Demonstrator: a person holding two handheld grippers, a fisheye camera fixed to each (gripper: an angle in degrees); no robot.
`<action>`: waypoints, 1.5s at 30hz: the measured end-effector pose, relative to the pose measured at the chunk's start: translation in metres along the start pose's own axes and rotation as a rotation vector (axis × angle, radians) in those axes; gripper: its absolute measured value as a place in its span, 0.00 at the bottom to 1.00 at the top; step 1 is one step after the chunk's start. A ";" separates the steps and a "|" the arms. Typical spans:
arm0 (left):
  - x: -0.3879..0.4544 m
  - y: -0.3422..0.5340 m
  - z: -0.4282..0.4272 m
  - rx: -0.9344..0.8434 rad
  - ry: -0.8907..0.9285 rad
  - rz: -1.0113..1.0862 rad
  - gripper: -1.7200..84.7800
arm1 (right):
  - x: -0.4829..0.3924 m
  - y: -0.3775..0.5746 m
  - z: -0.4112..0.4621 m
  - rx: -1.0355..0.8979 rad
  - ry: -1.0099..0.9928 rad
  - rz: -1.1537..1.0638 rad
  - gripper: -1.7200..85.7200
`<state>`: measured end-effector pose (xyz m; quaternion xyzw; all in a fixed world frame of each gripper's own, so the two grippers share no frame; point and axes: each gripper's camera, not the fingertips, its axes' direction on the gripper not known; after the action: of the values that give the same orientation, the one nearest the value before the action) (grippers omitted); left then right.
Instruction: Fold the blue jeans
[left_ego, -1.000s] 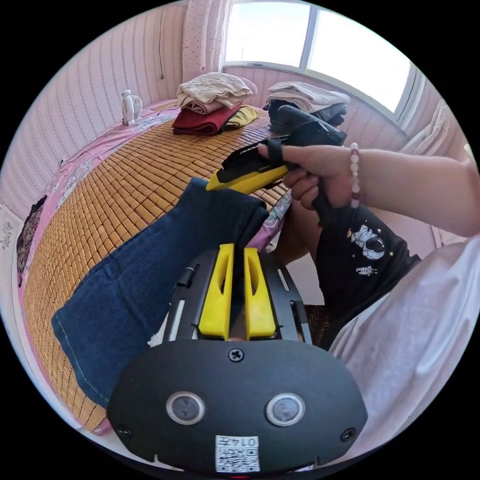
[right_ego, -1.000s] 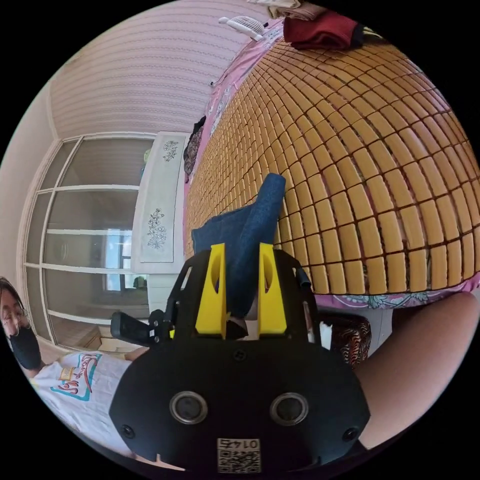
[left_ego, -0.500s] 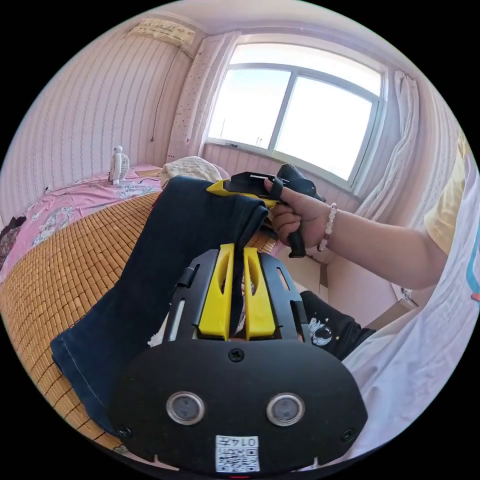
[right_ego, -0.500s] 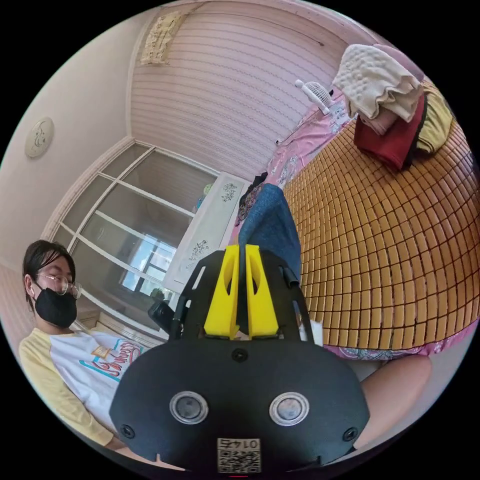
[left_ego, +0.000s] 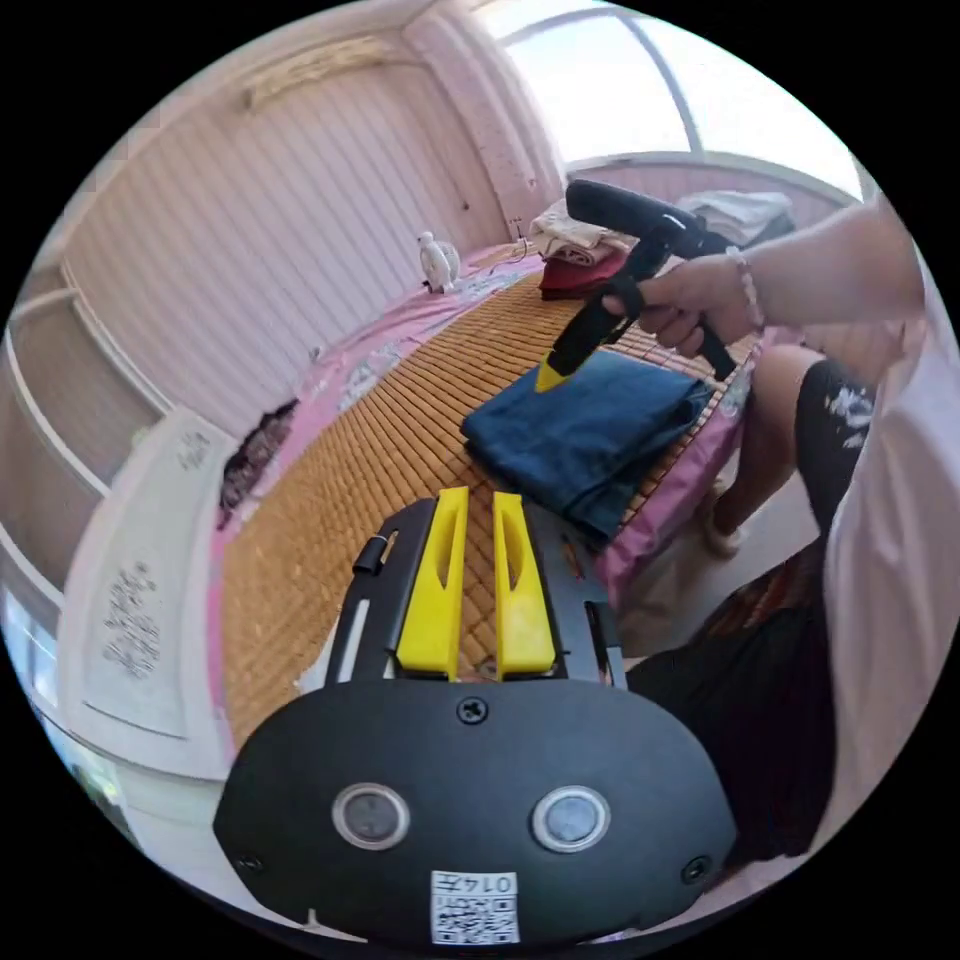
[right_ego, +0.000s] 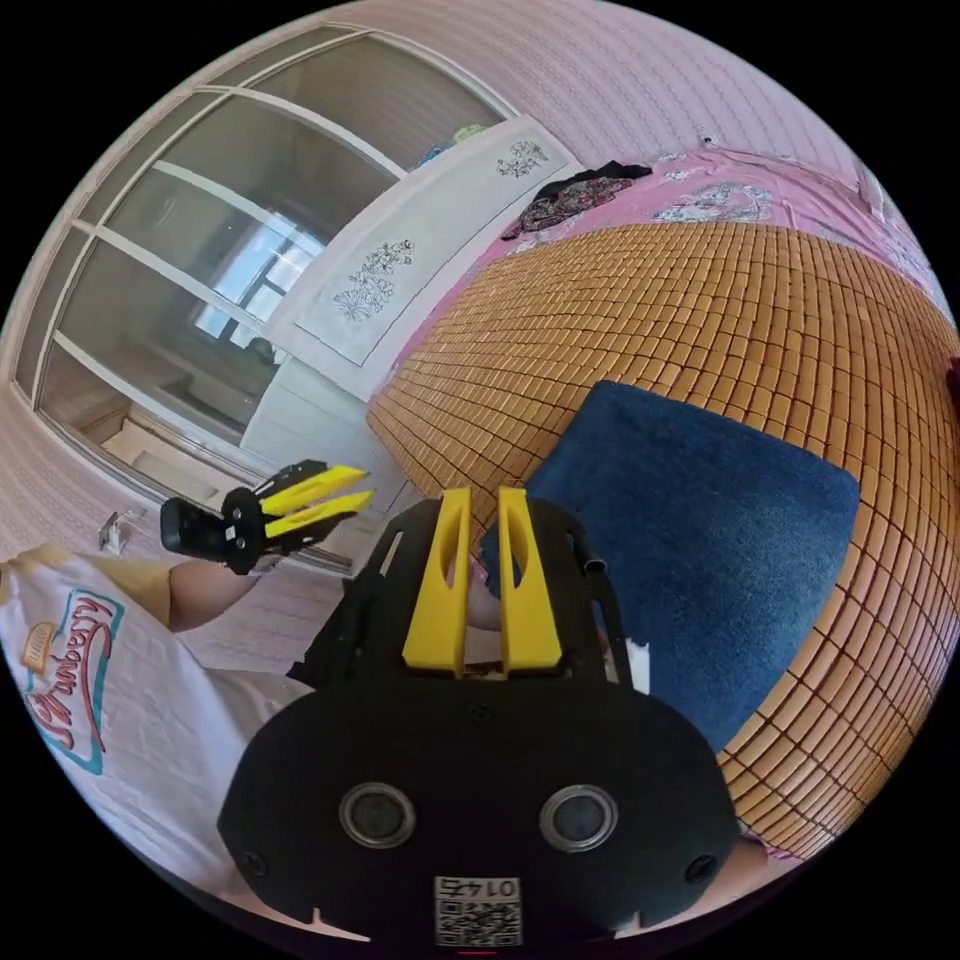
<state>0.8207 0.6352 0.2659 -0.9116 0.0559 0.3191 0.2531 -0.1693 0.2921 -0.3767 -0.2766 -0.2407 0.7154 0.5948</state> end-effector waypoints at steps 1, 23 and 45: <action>0.012 -0.002 -0.016 0.044 -0.128 0.118 0.07 | -0.007 0.009 0.001 -0.020 0.042 -0.028 0.07; 0.136 -0.059 -0.060 0.749 -0.716 0.729 0.02 | 0.037 0.058 -0.042 0.169 0.499 0.370 0.24; -0.188 0.022 0.268 -0.116 0.508 -0.871 0.21 | 0.075 0.036 -0.015 0.172 0.379 0.489 0.19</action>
<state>0.5177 0.7388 0.1922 -0.9118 -0.2874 -0.0453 0.2898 -0.1955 0.3600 -0.4197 -0.4031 0.0095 0.7906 0.4608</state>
